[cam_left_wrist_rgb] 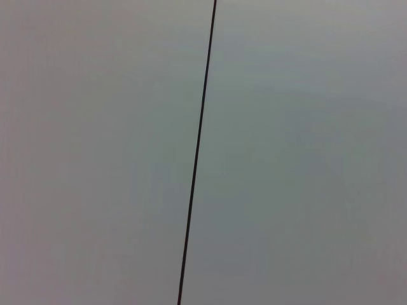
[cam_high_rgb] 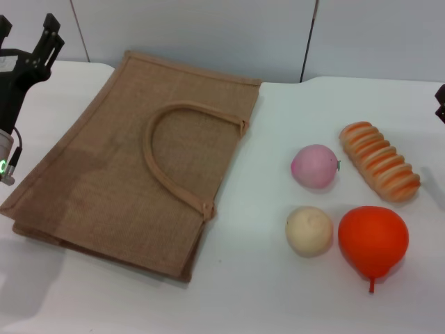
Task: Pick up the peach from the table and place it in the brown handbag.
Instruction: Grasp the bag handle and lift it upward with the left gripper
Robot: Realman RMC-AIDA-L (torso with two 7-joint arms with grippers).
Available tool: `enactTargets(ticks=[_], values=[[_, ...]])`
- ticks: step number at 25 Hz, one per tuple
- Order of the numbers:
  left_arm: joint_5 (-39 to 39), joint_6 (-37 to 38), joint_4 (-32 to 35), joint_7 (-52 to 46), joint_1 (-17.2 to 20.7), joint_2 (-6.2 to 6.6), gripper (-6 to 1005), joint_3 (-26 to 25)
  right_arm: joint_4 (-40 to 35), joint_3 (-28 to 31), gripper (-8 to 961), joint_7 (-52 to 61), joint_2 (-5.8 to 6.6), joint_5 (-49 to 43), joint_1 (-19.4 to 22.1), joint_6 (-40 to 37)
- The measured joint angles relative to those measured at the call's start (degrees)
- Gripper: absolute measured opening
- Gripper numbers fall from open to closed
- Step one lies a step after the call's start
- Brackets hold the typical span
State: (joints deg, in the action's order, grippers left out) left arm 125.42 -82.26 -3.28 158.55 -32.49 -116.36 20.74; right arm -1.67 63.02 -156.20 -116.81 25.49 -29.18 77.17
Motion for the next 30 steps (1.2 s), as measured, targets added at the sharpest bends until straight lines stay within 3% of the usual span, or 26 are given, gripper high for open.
enactTargets(ticks=[20, 25, 30], values=[[-0.4, 1.8, 0.1, -2.3, -0.3, 0.20, 864, 0.2, 0.0, 0.0, 878, 0.0, 0.07, 0.0, -0.2, -0.6], [-6.5, 6.6, 0.8, -15.3, -1.2, 2.72, 863, 0.4, -0.2, 0.0, 877, 0.0, 0.09, 0.0, -0.3, -0.8], [-19.9, 12.2, 6.9, -36.6, -2.7, 5.14, 863, 0.4, -0.3, 0.0, 877, 0.0, 0.10, 0.0, -0.4, -0.8]])
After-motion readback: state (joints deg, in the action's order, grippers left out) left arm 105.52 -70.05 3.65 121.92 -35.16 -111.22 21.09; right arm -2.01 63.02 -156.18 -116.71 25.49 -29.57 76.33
